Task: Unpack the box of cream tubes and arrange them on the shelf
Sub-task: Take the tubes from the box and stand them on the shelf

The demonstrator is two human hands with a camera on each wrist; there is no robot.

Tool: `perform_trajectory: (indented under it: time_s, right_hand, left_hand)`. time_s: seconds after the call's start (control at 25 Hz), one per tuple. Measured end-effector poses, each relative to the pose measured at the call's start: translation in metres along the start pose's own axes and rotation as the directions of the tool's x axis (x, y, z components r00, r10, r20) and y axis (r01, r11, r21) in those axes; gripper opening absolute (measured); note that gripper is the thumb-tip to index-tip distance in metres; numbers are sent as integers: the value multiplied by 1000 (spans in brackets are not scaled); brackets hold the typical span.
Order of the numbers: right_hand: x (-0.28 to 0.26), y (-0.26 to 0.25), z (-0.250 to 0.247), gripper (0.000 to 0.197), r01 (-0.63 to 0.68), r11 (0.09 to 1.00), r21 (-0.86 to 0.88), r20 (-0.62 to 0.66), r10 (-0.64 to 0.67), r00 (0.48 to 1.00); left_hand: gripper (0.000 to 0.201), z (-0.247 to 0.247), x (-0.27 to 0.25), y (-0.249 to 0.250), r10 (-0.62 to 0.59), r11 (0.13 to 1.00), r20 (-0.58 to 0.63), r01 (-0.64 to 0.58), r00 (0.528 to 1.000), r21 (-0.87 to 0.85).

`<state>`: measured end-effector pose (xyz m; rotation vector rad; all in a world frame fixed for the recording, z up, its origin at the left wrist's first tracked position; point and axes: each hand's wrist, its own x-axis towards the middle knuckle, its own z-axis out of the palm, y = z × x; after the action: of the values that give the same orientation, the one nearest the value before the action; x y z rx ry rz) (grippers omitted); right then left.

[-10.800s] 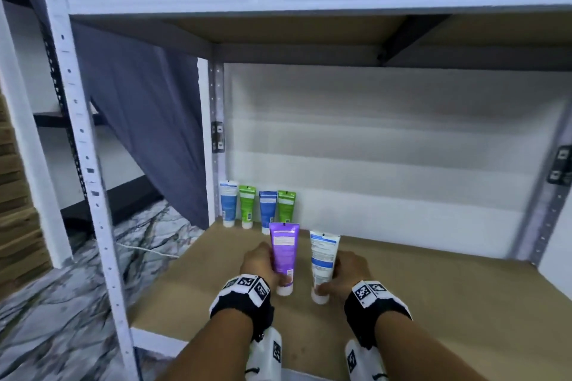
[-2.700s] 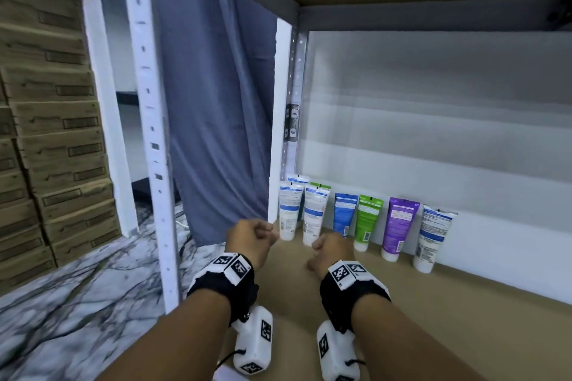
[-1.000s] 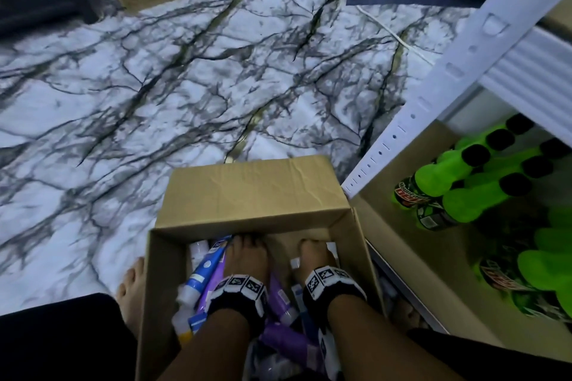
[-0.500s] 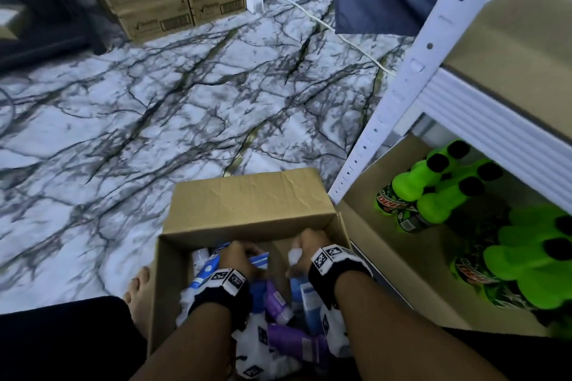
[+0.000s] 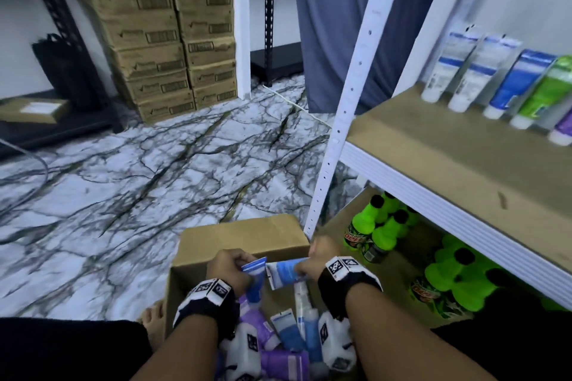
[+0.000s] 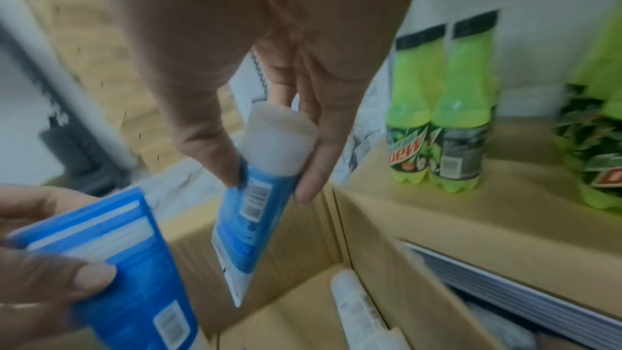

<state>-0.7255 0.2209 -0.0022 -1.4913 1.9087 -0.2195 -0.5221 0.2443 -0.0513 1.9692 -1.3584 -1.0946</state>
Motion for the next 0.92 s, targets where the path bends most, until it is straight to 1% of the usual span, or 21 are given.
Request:
perform_trajectory:
  time_s: [0.08,0.12,0.28,0.32,0.4,0.48,0.56,0.64,0.72,0.8,0.84,0.92]
  right_hand:
    - [-14,0,-17,18,31,997,75,-51,-28,998]
    - [-24,-1,-27,17,45,993,108,-78,-36,996]
    - [-53,-2,-68,38,119,983,137,-203,-90,975]
    - [-61,-3,-80,37,140,981,135,-224,-107,969]
    - [-78,-5,-105,28,183,972,145,-290,-136,947]
    - [-93,-4,-126,20,211,953,218,-387,-115,915]
    - [-106,-5,-144,16,263,900,349,-460,-80,884]
    - [-117,-8,-160,16,325,822,469,-495,-60,867]
    - [-127,-10,-177,16,375,744,554,-530,-33,847]
    - [-135,-12,-194,17,398,697,597,-553,-2,833]
    - [-139,-12,-204,18,405,687,603,-562,5,827]
    - [-147,-12,-223,20,437,660,611,-574,-11,819]
  left_hand:
    - [25,-11,-3,21,56,998,-45,-57,997,-34]
    - [26,-16,-8,34,86,993,-55,-90,995,-72]
    - [28,-34,-24,83,202,961,-102,-217,974,-172]
    - [27,-39,-30,96,233,950,-111,-251,966,-186]
    - [25,-47,-39,123,284,922,-136,-309,949,-232]
    - [26,-55,-49,151,318,893,-170,-355,933,-275]
    - [27,-61,-60,180,362,865,-193,-406,912,-296]
    - [27,-68,-74,209,402,845,-211,-450,891,-288]
    - [30,-72,-79,235,431,828,-203,-474,879,-298]
    - [32,-73,-79,257,465,803,-191,-503,864,-320]
    - [32,-72,-82,269,487,792,-179,-519,855,-320]
    - [32,-67,-86,293,524,776,-145,-540,840,-327]
